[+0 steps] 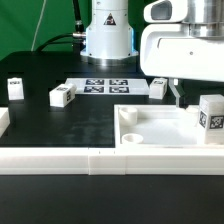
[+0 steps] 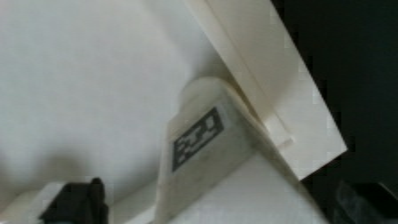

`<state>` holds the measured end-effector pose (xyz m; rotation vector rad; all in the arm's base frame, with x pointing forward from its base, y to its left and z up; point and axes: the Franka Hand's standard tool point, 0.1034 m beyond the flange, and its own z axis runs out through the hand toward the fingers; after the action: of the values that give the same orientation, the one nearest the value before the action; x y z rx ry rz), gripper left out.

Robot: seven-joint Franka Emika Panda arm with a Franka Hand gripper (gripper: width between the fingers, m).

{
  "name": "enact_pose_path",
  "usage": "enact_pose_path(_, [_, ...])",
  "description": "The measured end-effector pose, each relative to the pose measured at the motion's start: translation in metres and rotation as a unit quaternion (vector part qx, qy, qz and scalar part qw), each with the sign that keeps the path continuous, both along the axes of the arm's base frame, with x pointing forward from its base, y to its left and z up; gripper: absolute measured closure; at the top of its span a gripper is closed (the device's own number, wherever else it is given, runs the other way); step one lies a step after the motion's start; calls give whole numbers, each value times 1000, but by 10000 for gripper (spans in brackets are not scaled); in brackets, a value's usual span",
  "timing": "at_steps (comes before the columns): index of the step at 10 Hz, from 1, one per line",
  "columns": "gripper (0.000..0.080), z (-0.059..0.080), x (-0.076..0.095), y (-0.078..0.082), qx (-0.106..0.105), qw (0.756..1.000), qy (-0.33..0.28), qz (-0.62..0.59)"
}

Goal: Assemble one leg

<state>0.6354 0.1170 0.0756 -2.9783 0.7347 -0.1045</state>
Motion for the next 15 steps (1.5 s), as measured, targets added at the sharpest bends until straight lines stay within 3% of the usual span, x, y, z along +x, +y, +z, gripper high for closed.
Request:
enact_pose_path(6, [151,0,0,-2,-36,972,-11,232])
enact_pose_path(8, [375,0,1,-2,-36,973,-11,228])
enact_pose_path(9, [375,0,1,-2,-35,973,-11,226])
enact_pose_path(10, [509,0,1,-2,-34,977,-11,212])
enact_pose_path(12, [509,0,1,-2,-30,983,-11,182])
enact_pose_path(15, [509,-2,0,-5,-8,1000,-23,14])
